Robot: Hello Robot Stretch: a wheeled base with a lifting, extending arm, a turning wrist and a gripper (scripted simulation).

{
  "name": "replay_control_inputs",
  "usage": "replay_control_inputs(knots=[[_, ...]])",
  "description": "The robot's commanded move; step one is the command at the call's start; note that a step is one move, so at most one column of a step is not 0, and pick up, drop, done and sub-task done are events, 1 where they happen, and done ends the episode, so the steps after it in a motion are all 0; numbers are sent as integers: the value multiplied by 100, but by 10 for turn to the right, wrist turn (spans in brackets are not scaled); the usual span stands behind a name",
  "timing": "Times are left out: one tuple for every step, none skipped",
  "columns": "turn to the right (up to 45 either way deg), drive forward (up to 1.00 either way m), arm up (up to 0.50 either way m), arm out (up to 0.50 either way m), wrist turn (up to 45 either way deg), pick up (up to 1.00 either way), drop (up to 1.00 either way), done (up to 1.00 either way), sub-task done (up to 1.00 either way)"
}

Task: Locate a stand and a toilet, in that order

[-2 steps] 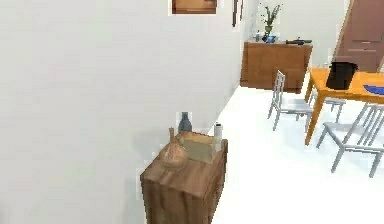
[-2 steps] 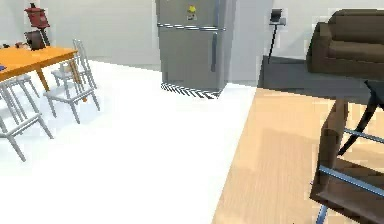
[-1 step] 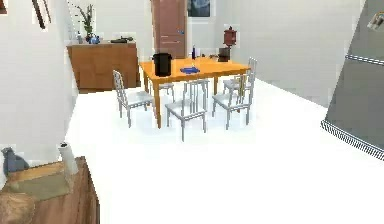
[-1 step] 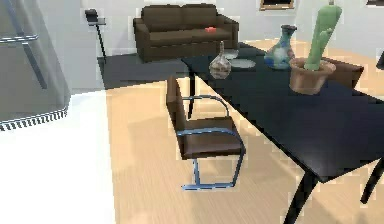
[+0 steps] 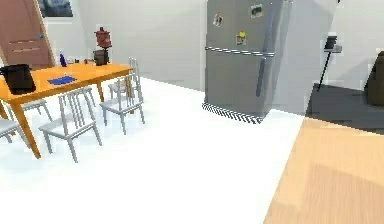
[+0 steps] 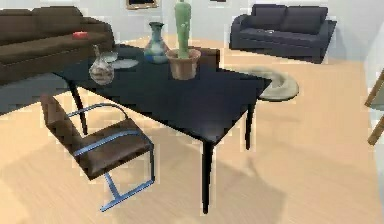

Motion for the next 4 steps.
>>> replay_control_inputs(knots=[[0,50,0,0,0,0,0,0,0],[390,0,0,0,0,0,0,0,0],[0,100,0,0,0,0,0,0,0],[0,25,0,0,0,0,0,0,0]])
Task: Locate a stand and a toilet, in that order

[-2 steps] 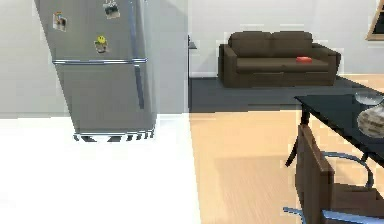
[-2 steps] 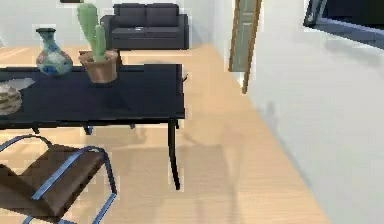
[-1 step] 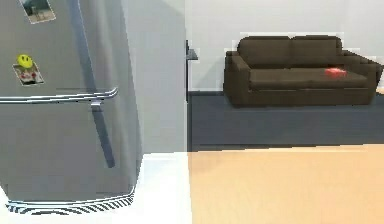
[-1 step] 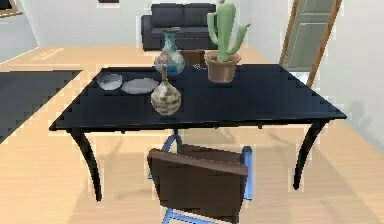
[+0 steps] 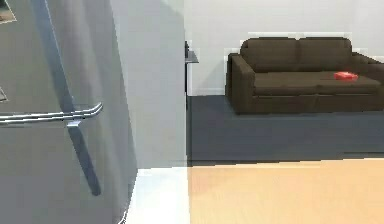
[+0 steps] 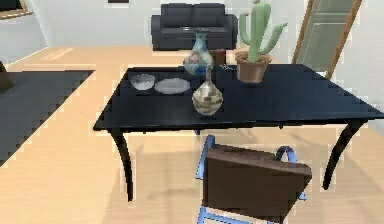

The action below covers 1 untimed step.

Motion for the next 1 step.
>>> replay_control_inputs(knots=[[120,0,0,0,0,0,0,0,0]])
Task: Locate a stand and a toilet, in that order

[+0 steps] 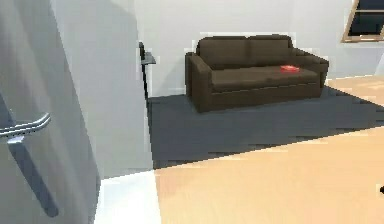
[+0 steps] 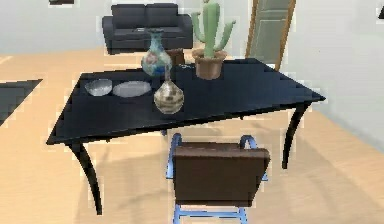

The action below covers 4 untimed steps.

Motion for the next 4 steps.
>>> replay_control_inputs(knots=[[0,100,0,0,0,0,0,0,0],[60,0,0,0,0,0,0,0,0],[0,55,0,0,0,0,0,0,0],[210,0,0,0,0,0,0,0,0]])
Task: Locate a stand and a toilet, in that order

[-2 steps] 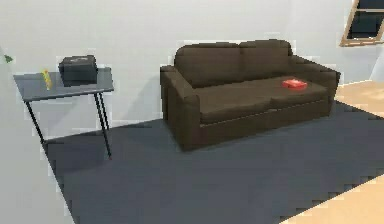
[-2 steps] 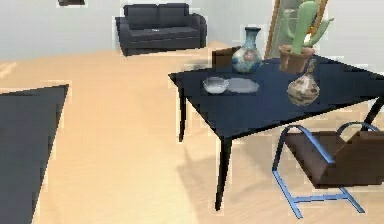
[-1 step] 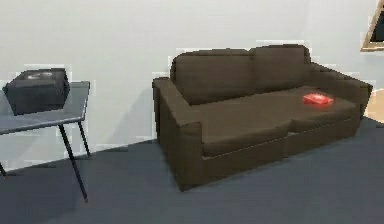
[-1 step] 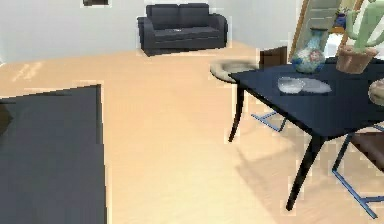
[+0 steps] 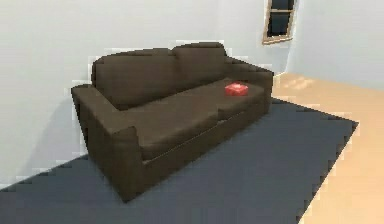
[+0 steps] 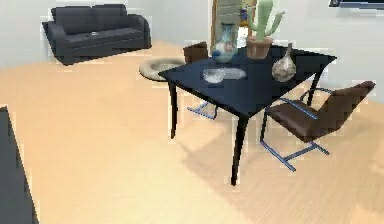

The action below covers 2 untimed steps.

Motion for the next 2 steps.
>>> replay_control_inputs(knots=[[0,45,0,0,0,0,0,0,0],[-450,0,0,0,0,0,0,0,0]])
